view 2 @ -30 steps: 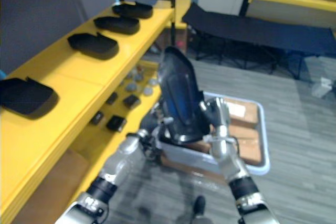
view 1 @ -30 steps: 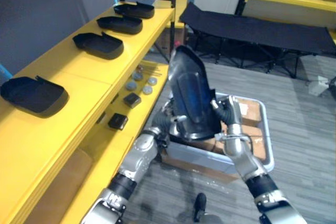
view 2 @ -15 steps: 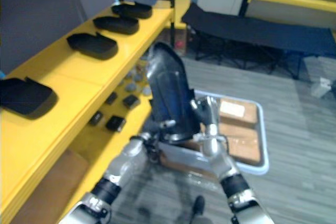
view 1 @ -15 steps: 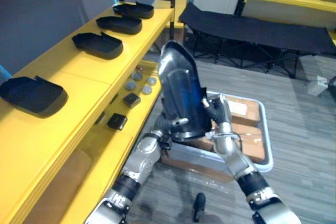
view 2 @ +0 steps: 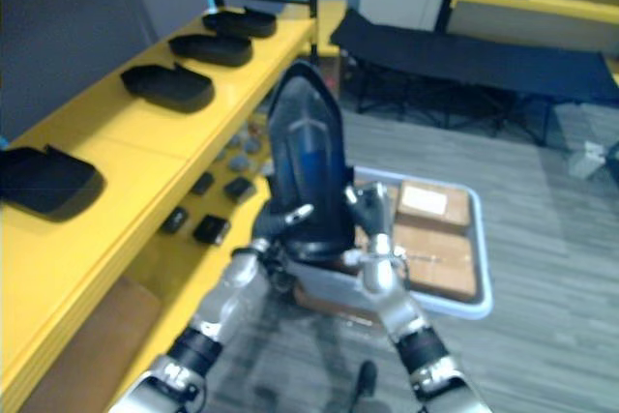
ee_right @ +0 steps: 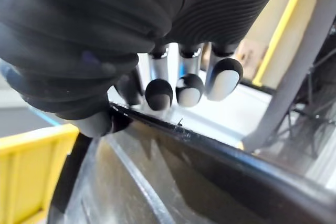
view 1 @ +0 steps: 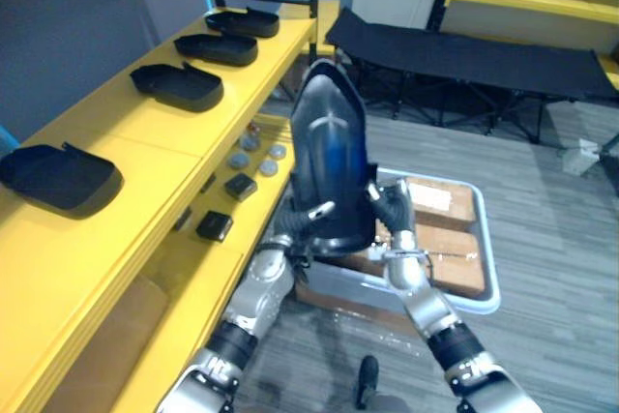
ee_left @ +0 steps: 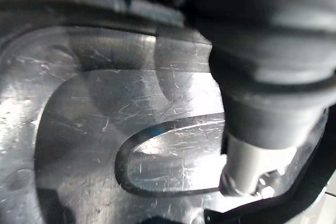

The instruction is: Walk over and take plastic housings, then place them on the shelf

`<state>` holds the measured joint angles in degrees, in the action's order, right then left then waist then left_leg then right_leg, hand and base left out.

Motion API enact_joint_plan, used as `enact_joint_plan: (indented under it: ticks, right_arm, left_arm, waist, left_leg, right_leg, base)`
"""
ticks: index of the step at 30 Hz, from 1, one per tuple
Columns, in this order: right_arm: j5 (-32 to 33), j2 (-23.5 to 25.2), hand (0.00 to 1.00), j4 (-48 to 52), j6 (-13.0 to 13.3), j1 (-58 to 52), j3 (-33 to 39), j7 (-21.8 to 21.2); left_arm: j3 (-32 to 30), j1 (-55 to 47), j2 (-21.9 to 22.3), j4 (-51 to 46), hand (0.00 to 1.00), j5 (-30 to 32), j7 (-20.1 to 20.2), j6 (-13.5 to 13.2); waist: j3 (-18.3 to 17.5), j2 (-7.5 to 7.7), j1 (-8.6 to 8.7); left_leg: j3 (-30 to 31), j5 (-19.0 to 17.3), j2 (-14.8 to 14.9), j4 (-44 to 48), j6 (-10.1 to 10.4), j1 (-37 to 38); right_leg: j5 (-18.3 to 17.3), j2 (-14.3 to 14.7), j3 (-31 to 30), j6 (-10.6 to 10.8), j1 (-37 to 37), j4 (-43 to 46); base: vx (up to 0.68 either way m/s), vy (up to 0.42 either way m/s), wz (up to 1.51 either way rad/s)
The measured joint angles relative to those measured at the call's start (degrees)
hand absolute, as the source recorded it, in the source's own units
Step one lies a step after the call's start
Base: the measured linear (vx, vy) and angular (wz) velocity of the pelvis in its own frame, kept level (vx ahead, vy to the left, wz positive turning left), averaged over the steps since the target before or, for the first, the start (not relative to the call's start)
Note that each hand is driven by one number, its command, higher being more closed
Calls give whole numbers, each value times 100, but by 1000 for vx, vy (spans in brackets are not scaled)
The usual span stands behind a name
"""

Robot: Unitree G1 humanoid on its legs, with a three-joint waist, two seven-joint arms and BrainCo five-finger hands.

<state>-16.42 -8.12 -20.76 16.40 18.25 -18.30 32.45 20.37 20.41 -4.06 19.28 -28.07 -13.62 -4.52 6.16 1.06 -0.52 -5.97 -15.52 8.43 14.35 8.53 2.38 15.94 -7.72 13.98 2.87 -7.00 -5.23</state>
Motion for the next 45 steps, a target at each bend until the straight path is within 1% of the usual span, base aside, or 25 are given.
enact_joint_plan:
  ticks: [1, 4, 6, 10, 14, 16, 17, 20, 22, 23, 26, 27, 29, 32, 34, 36, 37, 39, 40, 41, 42, 43, 44, 45]
  right_arm:
    - [0, 9, 100, 6, 24, 0, -7, 5]
    - [4, 7, 100, 8, 30, -11, -40, 42]
    - [4, 5, 100, 12, 85, -23, -54, 121]
    - [7, -7, 100, 105, 125, -45, -82, 172]
    - [8, -14, 100, 183, 123, -121, -85, 253]
    - [8, -23, 100, 183, 125, -186, -93, 254]
    - [8, -22, 0, 183, 126, -233, -101, 255]
    - [10, -24, 0, 184, 148, -288, -106, 252]
    - [21, -31, 0, 239, 302, -386, -110, 236]
    - [39, -34, 0, 240, 333, -399, -110, 223]
    - [267, -77, 0, 242, 453, -427, -114, -77]
    - [276, -122, 0, 242, 461, -435, -126, -219]
    - [281, -194, 0, 241, 439, -441, -181, -295]
    - [612, -249, 0, 244, 427, -440, -212, -459]
    - [851, -274, 0, 286, 384, -441, -163, -708]
    - [1083, -304, 0, 442, 338, -449, -83, -1072]
    - [1242, -351, 0, 560, 336, -448, 2, -1364]
    - [1390, -429, 0, 716, 343, -448, 191, -1754]
    - [1558, -495, 0, 845, 351, -450, 335, -2018]
    - [1899, -512, 0, 973, 355, -458, 514, -2226]
    - [2324, -513, 0, 1219, 353, -499, 832, -2407]
    - [2595, -514, 0, 1369, 356, -545, 1027, -2478]
    - [3105, -513, 0, 1719, 417, -725, 1480, -2548]
    - [3465, -509, 0, 1981, 514, -893, 1833, -2611]
  left_arm:
    - [-6, 0, -4, -6, 100, 5, -25, -50]
    - [-6, 0, -10, -62, 100, 171, -127, -51]
    - [-5, 0, -19, -134, 100, 212, -151, -48]
    - [-2, 0, -46, -289, 100, 219, -240, -3]
    - [45, 0, -132, -464, 100, 243, -241, 125]
    - [60, 0, -168, -481, 100, 420, -241, 128]
    - [102, 0, -224, -492, 100, 457, -240, 130]
    - [114, 0, -238, -546, 100, 568, -240, 150]
    - [113, 0, -270, -719, 100, 588, -237, 154]
    - [113, 0, -281, -765, 100, 588, -237, 154]
    - [98, 1, -366, -947, 100, 600, -237, 156]
    - [98, 1, -438, -1008, 100, 601, -235, 162]
    - [78, 1, -470, -1080, 100, 620, -233, 173]
    - [57, 2, -470, -1165, 100, 689, -233, 181]
    - [15, 1, -475, -1283, 100, 905, -234, 210]
    - [-74, 1, -498, -1461, 100, 1117, -235, 218]
    - [-133, 0, -504, -1607, 100, 1342, -235, 220]
    - [-216, 0, -514, -1885, 100, 1591, -222, 220]
    - [-332, -17, -513, -2019, 100, 1807, -204, 218]
    - [-483, -49, -478, -2104, 100, 1986, -202, 191]
    - [-729, -105, -407, -2213, 100, 2110, -216, 136]
    - [-865, -179, -389, -2286, 100, 2246, -251, 47]
    - [-1148, -371, -382, -2451, 100, 2476, -354, -185]
    - [-1400, -547, -371, -2619, 100, 2658, -441, -336]
  waist:
    - [0, 0, 2]
    - [-1, 2, 2]
    - [-1, 2, 17]
    - [-14, 24, 76]
    - [-21, 37, 110]
    - [-35, 59, 117]
    - [-48, 79, 122]
    - [-82, 133, 126]
    - [-102, 171, 126]
    - [-103, 174, 127]
    - [-104, 175, 127]
    - [-104, 175, 127]
    - [-104, 176, 126]
    - [-110, 189, 124]
    - [-109, 205, 124]
    - [-109, 218, 124]
    - [-109, 228, 123]
    - [-109, 252, 113]
    - [-109, 259, 102]
    - [-110, 263, 105]
    - [-109, 264, 106]
    - [-110, 263, 111]
    - [-109, 261, 112]
    - [-109, 261, 113]
  left_leg:
    - [-3, 0, -1, -3, 0, 2]
    - [-18, 0, -1, -29, 0, 49]
    - [-25, 1, -3, -47, 0, 50]
    - [-42, 1, -8, -85, -2, 61]
    - [-48, 1, -10, -86, -3, 63]
    - [-50, 1, -8, -85, -3, 63]
    - [-56, 1, -7, -82, -3, 62]
    - [-67, 1, -9, -77, -3, 60]
    - [-67, 1, -7, -76, -3, 60]
    - [-67, 1, -8, -76, -3, 60]
    - [-65, 1, -5, -79, -2, 58]
    - [-64, 1, -1, -82, -2, 57]
    - [-61, 1, -1, -86, -2, 55]
    - [-57, 1, 0, -89, -2, 58]
    - [-56, 1, -2, -88, -2, 62]
    - [-56, 1, -5, -88, -2, 68]
    - [-56, 1, -7, -87, -3, 69]
    - [-56, 1, -8, -86, -3, 69]
    - [-61, 0, -3, -72, -5, 69]
    - [-68, -5, -1, -63, -13, 66]
    - [-72, -6, -1, -60, -14, 62]
    - [-74, -7, 2, -61, -13, 63]
    - [-77, -8, 21, -71, -12, 64]
    - [-83, -10, 44, -79, -8, 68]
  right_leg:
    - [0, -1, 0, 0, 0, 0]
    - [8, -1, -1, 11, 0, 0]
    - [40, -2, -2, 52, 0, 1]
    - [45, -7, -7, 58, -1, 2]
    - [50, -9, -8, 63, -1, 2]
    - [50, -6, -10, 62, -3, 1]
    - [50, -6, -16, 62, -6, 1]
    - [47, -7, -24, 59, -15, 0]
    - [32, -7, -23, 40, -16, -1]
    - [11, -8, -22, 11, -16, -1]
    - [-5, -18, -15, -1, -19, -1]
    - [-7, -23, -13, -1, -22, -1]
    - [-8, -27, -5, 0, -25, -1]
    - [15, -29, 2, 32, -25, -1]
    - [30, -29, 2, 51, -25, -1]
    - [36, -27, 2, 57, -26, 0]
    - [38, -23, 2, 60, -23, 0]
    - [39, -17, 1, 61, -18, -1]
    - [38, -4, 1, 61, -3, 0]
    - [36, 0, -3, 62, -3, 0]
    - [10, 1, -4, 73, -5, -1]
    - [-14, 5, -4, 70, -6, -1]
    - [-89, 25, -2, 78, -7, -1]
    - [-102, 51, -2, 67, -9, -1]
  base:
    - [0, 0, 0]
    - [22, 7, -1]
    - [0, 0, 0]
    - [0, 0, 0]
    - [0, 0, 0]
    - [0, 0, 0]
    - [0, 0, 0]
    - [-7, -3, -1]
    - [0, 0, 0]
    - [0, 0, 0]
    - [0, 0, 0]
    - [0, 0, 0]
    - [0, 0, 0]
    - [0, 0, 0]
    - [0, 0, 0]
    - [0, 0, 0]
    - [0, 0, 0]
    - [0, 0, 0]
    - [0, 0, 0]
    - [0, 0, 0]
    - [0, 0, 0]
    - [0, 0, 0]
    - [0, 0, 0]
    - [32, -19, -3]
